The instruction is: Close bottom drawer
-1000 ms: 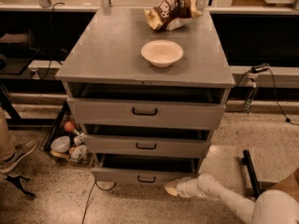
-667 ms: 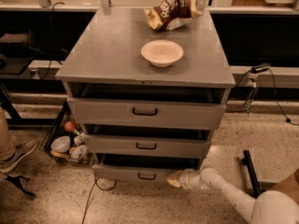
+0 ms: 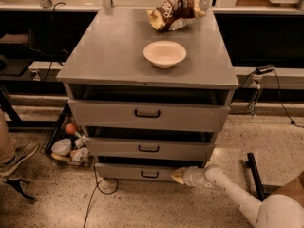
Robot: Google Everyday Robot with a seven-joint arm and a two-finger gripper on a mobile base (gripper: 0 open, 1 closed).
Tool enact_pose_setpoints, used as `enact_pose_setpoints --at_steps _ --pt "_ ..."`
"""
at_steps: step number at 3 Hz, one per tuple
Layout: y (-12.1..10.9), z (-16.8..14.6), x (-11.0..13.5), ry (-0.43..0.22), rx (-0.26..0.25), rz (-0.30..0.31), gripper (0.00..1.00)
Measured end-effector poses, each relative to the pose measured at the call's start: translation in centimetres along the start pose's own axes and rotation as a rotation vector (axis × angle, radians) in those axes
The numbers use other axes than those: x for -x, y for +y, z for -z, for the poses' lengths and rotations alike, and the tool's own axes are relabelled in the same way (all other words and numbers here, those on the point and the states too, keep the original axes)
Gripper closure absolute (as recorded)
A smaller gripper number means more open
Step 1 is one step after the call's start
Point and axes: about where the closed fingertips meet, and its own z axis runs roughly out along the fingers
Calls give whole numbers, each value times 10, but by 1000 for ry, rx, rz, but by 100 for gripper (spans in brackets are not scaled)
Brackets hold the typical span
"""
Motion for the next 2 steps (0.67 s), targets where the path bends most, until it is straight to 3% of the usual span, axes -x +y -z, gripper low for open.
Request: enact_pose_setpoints --at_steps 1,2 --pt "-18 13 12 -14 -51 61 100" --pt "-23 48 4 7 -119 73 100"
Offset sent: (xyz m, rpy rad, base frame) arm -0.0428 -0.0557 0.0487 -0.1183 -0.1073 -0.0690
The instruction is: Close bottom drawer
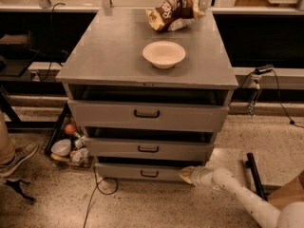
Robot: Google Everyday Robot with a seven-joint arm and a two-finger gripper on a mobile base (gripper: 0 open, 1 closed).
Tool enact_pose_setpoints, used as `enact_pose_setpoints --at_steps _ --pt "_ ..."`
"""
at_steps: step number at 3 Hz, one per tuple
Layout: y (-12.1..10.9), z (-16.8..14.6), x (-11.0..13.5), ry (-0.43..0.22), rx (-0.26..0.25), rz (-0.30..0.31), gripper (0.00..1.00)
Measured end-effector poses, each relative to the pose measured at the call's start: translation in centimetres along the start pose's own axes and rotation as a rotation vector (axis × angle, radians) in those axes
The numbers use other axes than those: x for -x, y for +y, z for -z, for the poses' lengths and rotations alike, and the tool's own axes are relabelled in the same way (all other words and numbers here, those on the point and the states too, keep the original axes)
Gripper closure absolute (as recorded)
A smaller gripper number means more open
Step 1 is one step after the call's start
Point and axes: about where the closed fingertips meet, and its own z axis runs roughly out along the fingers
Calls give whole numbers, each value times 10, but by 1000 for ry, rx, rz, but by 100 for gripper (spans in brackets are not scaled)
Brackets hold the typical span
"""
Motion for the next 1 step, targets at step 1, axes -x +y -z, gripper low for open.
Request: enact_pose_setpoints --at_steps 1 --pt "17 41 -14 27 -24 -39 100"
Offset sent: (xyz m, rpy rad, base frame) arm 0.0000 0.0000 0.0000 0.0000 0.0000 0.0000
